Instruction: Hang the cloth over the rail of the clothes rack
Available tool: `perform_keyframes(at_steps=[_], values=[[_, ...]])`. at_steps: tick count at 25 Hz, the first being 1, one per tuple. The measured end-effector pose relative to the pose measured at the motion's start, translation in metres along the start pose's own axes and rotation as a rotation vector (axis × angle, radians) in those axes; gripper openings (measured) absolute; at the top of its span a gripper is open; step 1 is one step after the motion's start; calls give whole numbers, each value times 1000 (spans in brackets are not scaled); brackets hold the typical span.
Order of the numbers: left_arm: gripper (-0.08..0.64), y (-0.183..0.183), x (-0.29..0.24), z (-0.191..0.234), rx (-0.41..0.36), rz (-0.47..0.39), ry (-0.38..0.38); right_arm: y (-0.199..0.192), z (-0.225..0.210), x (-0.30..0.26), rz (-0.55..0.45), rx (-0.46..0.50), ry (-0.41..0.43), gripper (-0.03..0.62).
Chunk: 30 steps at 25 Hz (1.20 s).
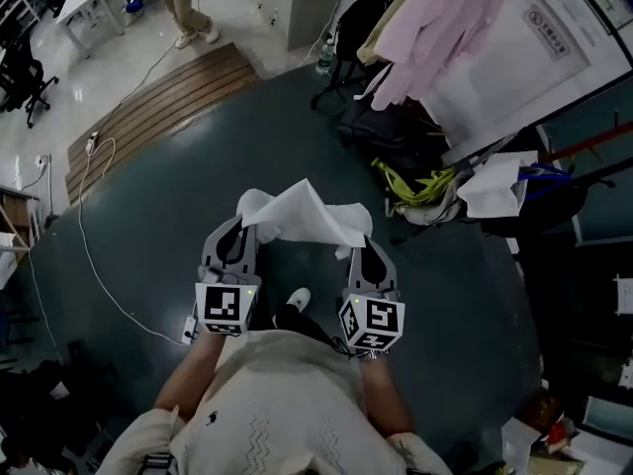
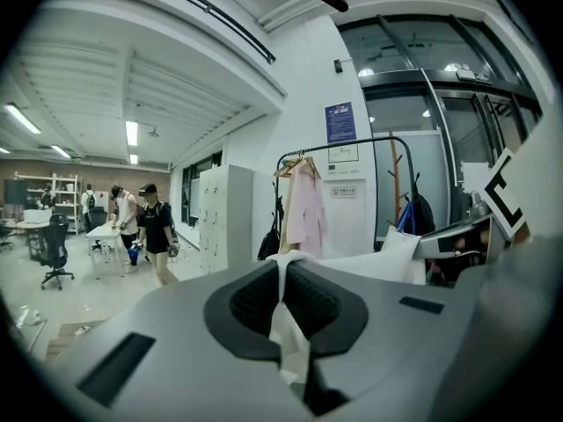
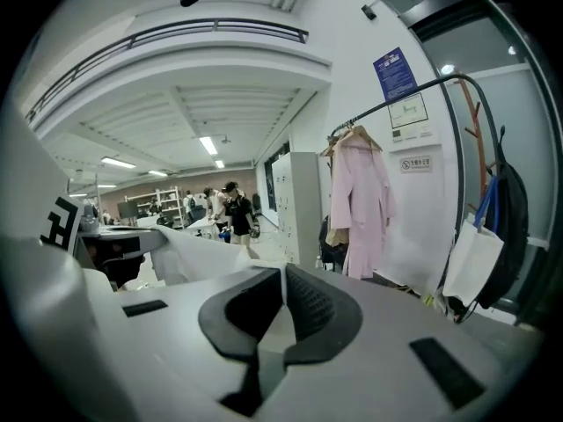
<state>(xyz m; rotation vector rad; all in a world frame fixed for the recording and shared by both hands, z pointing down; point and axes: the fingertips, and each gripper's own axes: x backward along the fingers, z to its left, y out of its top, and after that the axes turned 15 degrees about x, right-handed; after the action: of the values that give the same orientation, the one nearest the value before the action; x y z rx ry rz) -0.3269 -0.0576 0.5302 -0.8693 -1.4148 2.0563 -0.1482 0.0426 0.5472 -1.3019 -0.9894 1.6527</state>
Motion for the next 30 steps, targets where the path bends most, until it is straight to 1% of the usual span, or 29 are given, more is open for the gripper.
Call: perform_keyframes(at_steps=[2,4,7,9,12,14,16,17,21,25,28,30], values=[[15,3,-37,4,10,22,-49,5,-13,-21,17,-15,-48,21],[15,5,-77,3,14,52,-113,10,-28,-42,36,-34,-108,21],[15,15,-139,-4,-3,93,-246,21,-50,-68,66,-88,-218,21],[15,27,-175,-10,-17,107,-337,30,-61,-80,81,-102,-291,21],[15,45,-209,-21,-28,118,-456,38,-73,-88,110,-108,-396,21],[15,53,-229,-22,-44,121,-513,38,-79,-95,119,-161,-460,21],[15,56,-248,-22,-60,131,-547,34,-81,-100,125,-223,-512,21],[15,57,-256,-22,-67,137,-560,33,-82,-100,129,-239,-532,21],[15,60,-282,-35,-123,144,-611,26,-97,-97,150,-250,-601,21],[15,51,-299,-57,-168,180,-649,17,-124,-89,153,-283,-660,21],[15,42,-311,-77,-205,212,-655,10,-153,-89,154,-277,-688,21],[15,41,-323,-90,-246,226,-661,5,-177,-93,149,-287,-706,21]])
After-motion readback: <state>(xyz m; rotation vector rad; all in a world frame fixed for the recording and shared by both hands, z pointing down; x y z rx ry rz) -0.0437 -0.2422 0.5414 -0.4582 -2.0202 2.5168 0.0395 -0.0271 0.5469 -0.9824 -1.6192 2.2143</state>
